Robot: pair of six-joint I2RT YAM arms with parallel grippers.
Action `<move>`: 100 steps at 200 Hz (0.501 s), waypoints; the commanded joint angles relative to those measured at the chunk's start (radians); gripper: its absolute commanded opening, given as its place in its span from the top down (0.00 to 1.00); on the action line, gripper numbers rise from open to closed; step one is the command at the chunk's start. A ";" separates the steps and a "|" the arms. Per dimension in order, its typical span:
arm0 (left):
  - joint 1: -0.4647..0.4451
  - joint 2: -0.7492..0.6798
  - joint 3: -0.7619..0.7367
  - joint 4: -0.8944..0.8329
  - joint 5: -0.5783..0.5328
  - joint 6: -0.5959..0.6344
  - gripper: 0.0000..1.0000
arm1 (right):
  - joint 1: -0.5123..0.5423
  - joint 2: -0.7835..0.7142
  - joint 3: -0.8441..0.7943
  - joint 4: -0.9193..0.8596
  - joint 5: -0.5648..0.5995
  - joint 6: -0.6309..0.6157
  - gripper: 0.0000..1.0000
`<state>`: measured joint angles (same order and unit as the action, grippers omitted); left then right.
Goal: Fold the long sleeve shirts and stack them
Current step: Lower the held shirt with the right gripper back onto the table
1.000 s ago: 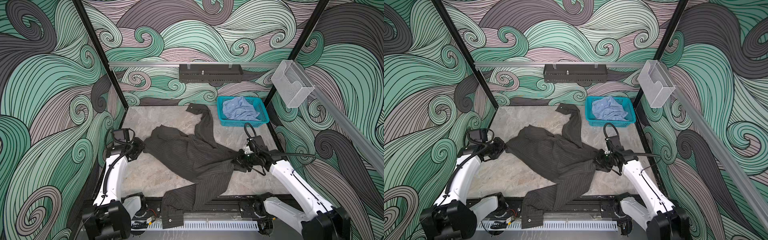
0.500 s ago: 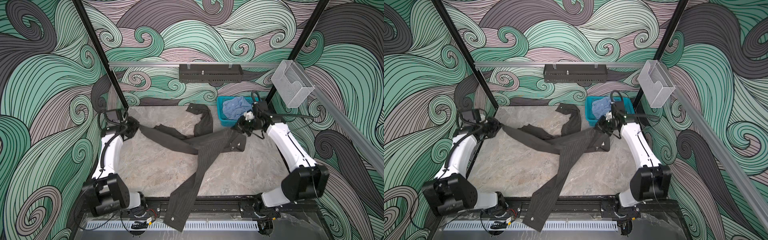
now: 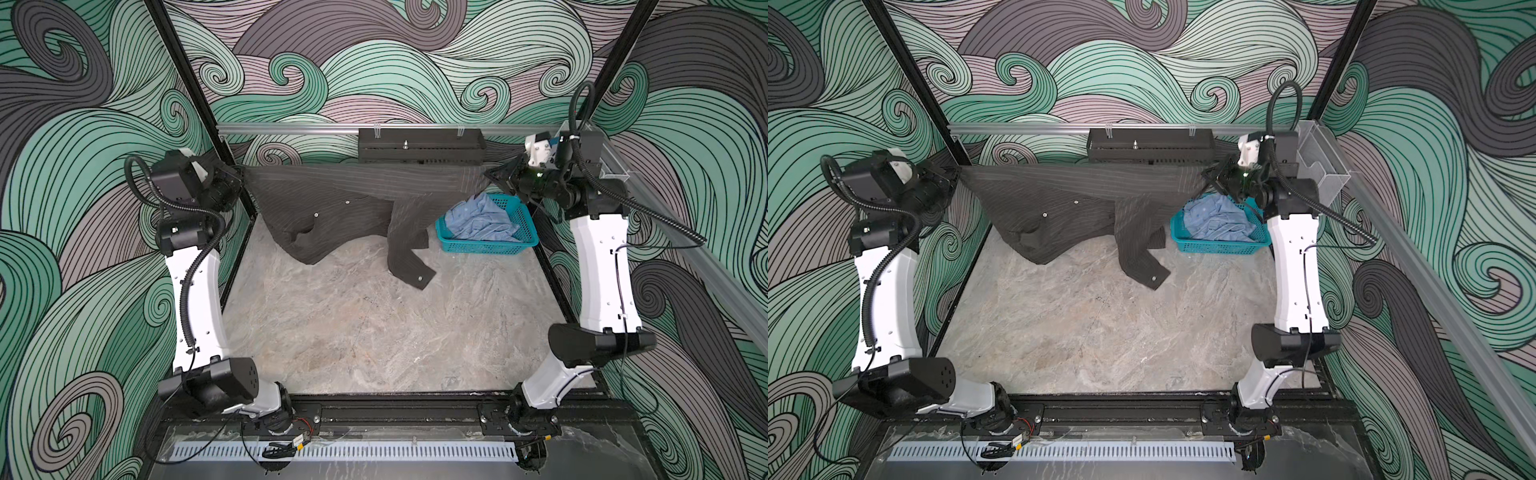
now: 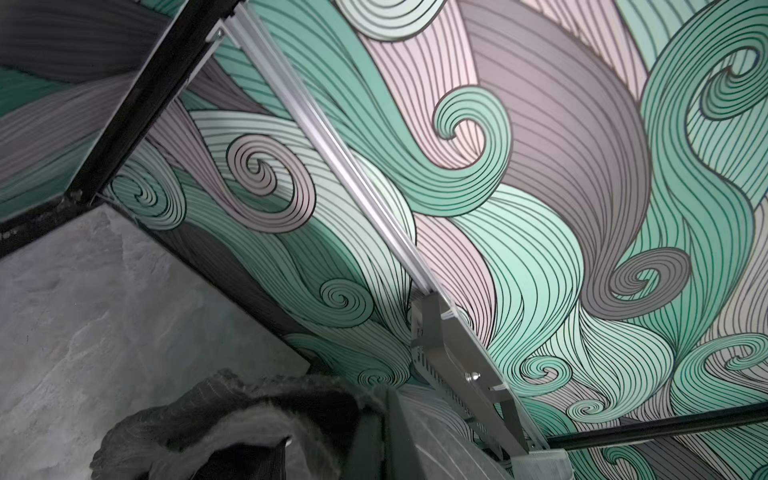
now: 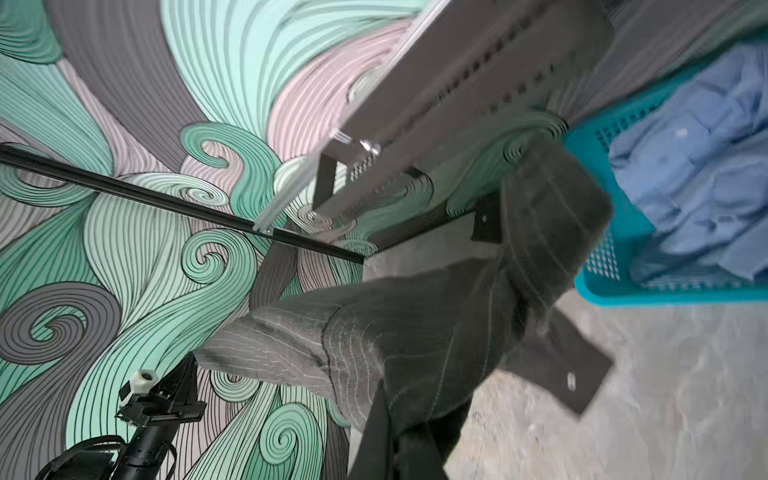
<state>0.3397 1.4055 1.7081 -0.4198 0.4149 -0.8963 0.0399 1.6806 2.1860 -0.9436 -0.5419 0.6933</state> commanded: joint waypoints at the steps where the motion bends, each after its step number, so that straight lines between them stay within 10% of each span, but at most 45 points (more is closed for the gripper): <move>1: 0.006 -0.037 -0.195 -0.017 0.032 -0.004 1.00 | -0.003 -0.054 -0.320 0.045 -0.003 -0.014 1.00; 55: 0.007 -0.214 -0.686 -0.107 0.054 0.105 1.00 | 0.000 -0.315 -1.011 0.165 0.013 -0.047 1.00; 100: 0.014 -0.278 -0.740 -0.145 0.046 0.127 1.00 | -0.001 -0.394 -1.099 0.129 0.031 -0.084 1.00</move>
<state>0.3405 1.1675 0.8986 -0.5507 0.4461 -0.8112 0.0406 1.3354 1.0515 -0.8307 -0.5285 0.6537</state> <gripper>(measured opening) 0.047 0.046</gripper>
